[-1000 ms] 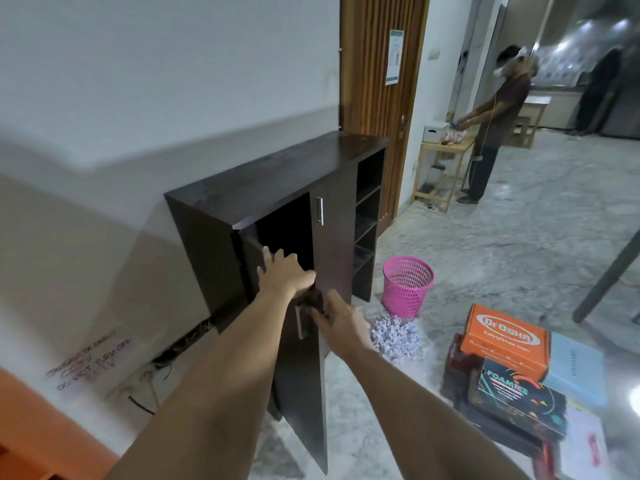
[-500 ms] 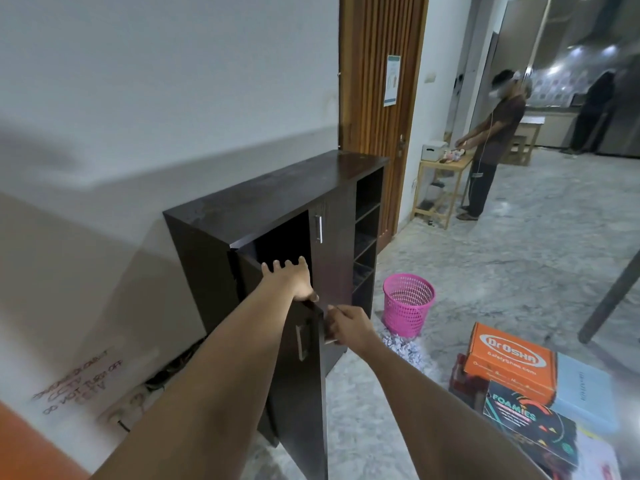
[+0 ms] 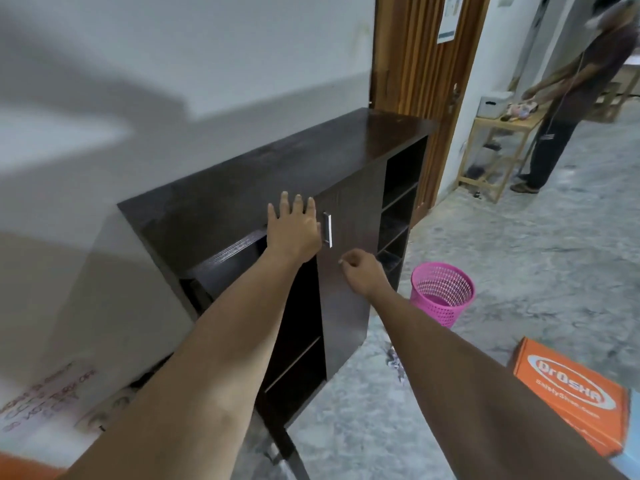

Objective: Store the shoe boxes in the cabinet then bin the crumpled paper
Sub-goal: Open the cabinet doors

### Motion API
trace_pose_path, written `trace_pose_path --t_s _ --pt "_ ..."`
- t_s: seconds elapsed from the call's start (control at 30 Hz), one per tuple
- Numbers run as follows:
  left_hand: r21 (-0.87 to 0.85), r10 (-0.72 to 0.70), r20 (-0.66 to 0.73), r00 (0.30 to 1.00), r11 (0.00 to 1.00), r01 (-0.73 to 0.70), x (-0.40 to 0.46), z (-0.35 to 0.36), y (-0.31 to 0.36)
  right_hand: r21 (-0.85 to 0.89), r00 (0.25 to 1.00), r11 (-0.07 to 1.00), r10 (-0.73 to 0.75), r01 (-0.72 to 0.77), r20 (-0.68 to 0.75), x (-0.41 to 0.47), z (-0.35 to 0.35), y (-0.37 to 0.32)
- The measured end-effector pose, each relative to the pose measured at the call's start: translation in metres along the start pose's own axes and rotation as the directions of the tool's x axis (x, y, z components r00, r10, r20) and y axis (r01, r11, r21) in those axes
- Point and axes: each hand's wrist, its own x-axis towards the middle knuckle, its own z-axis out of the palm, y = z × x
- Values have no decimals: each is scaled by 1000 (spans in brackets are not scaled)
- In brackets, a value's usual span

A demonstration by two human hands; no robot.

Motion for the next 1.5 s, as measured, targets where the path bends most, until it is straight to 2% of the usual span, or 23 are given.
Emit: trace_pose_path --t_s 0.2,0.33,0.57,0.67,0.9,1.0,1.13,1.17,1.27,1.37,1.5 --pt "2 -18 -68 998 1000 18 83 30 -7 49 993 998 -24 30 -115 113 3 -10" --pt "48 -35 -97 995 998 40 89 40 -5 99 999 995 -26 28 -24 147 27 -19" --pt "55 -77 -84 993 995 82 90 40 -4 271 1000 962 -11 18 -26 142 29 3" --pt "-3 -84 -51 995 996 84 92 34 -3 368 1000 930 3 -4 3 131 4 18" --pt "-57 -80 8 997 995 80 95 29 -7 423 1000 906 -3 -1 7 88 -69 60" --pt "-31 -73 12 997 997 74 96 26 -7 380 995 925 42 -6 -87 80 -103 79" --pt "-29 -95 15 995 995 95 95 23 -3 99 942 994 71 -40 -329 75 -159 112" --pt "-34 -111 19 994 993 112 96 22 0 84 921 994 99 -73 -377 72 -172 118" --pt "-54 -175 50 983 983 177 100 16 14 166 860 973 221 -161 -459 68 -191 136" --pt "-59 -194 80 978 978 199 102 13 30 200 781 967 247 -159 -573 72 -185 139" --pt "23 -144 38 989 989 143 95 28 40 203 786 966 248 -159 -566 87 -164 126"
